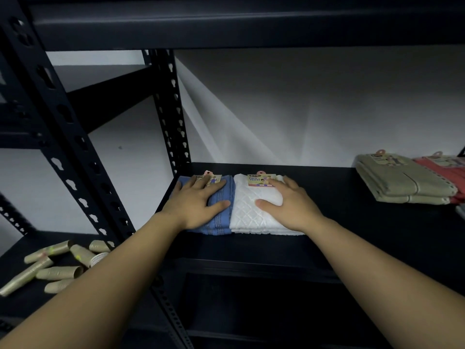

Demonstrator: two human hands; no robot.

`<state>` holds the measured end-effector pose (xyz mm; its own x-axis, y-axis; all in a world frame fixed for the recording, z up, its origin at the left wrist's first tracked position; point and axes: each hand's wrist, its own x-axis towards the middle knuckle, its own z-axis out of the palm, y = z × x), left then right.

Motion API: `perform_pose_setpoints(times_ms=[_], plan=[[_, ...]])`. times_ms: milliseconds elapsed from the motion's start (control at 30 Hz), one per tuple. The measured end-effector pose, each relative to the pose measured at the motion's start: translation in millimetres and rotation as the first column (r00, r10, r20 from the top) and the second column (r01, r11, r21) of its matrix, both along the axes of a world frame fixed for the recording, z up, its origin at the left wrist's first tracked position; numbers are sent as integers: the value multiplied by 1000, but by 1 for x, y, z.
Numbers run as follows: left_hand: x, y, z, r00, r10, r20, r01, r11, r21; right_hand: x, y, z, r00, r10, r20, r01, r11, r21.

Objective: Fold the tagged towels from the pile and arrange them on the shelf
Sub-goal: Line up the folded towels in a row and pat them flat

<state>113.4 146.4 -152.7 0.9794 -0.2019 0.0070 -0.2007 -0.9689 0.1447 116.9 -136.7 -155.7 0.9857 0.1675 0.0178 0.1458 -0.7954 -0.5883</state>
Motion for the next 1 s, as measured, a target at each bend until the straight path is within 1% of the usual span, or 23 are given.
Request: perform_pose_setpoints(times_ms=[300, 400, 500, 600, 700, 800, 900, 1000], plan=[[3, -3, 2, 1000, 16, -3, -16, 1000, -24, 2, -2, 1, 1000, -1, -16, 1, 1000, -9], [5, -16, 12, 997, 30, 69, -25, 996, -85, 2, -15, 9, 1000, 15, 3, -15, 999, 43], [13, -48, 20, 986, -59, 156, 82, 986, -143, 6, -39, 19, 998, 21, 61, -22, 1000, 12], [23, -97, 23, 976, -170, 134, 192, 966, -171, 11, -73, 32, 994, -36, 104, 41, 998, -50], [28, -148, 28, 976, -209, 62, 216, 967, -133, 19, -112, 39, 986, -74, 151, 90, 990, -105], [32, -180, 24, 985, -165, -42, 161, 984, -79, 29, -151, 45, 973, -97, 208, 134, 976, -174], [34, -185, 11, 989, -145, -36, 145, 989, -12, 41, -188, 52, 963, -118, 242, 177, 955, -239], [35, -180, 2, 987, -159, 0, 159, 987, -5, 59, -226, 57, 958, -164, 236, 227, 935, -274]])
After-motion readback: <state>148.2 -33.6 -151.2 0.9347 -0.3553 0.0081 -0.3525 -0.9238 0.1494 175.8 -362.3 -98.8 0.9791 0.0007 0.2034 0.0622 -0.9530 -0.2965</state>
